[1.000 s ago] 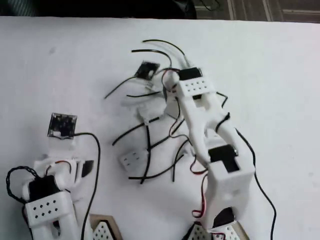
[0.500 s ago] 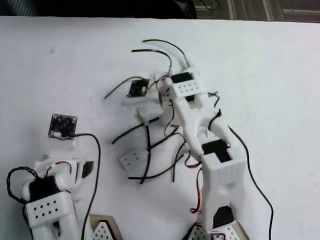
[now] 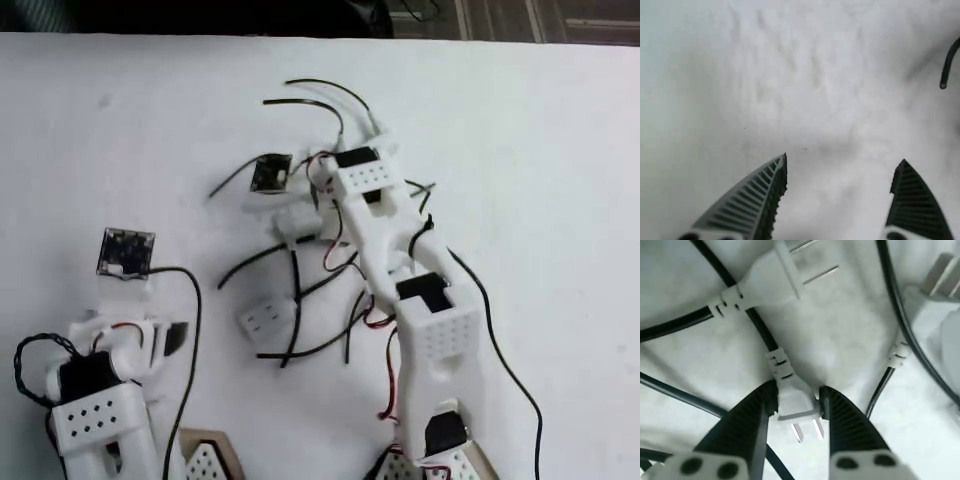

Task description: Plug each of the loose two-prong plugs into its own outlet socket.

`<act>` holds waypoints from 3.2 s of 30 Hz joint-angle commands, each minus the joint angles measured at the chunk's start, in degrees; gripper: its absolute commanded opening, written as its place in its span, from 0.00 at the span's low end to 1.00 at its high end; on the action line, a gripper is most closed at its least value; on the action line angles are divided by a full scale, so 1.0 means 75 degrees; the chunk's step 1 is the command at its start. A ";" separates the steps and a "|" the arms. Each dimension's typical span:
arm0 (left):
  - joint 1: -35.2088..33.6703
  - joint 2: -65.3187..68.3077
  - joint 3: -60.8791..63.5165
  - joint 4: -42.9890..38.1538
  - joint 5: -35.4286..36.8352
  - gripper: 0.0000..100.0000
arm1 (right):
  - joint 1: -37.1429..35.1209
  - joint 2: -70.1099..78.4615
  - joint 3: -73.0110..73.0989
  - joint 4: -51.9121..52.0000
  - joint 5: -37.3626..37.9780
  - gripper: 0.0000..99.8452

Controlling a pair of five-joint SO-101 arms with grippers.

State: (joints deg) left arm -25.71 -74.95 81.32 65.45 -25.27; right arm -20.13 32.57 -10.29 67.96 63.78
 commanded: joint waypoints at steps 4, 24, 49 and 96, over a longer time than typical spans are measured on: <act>-0.0064 -0.0100 0.0000 -0.0129 0.0047 0.33 | 0.0393 -0.1166 -0.0949 0.0709 -0.0809 0.02; -0.0064 -0.0100 0.0012 -0.0129 0.0047 0.33 | 0.3241 -0.3546 -0.2766 0.3124 -0.2086 0.02; -0.0064 -0.0100 0.0012 -0.0129 0.0047 0.33 | 0.4214 -0.4284 0.2368 0.3792 -0.2391 0.03; -0.0064 -0.0100 0.0012 -0.0129 0.0047 0.33 | 0.4202 -0.5257 0.7209 -0.0651 0.4220 0.16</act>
State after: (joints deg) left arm -25.71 -74.95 81.32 65.45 -25.27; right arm 11.52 -6.90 42.64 66.37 94.73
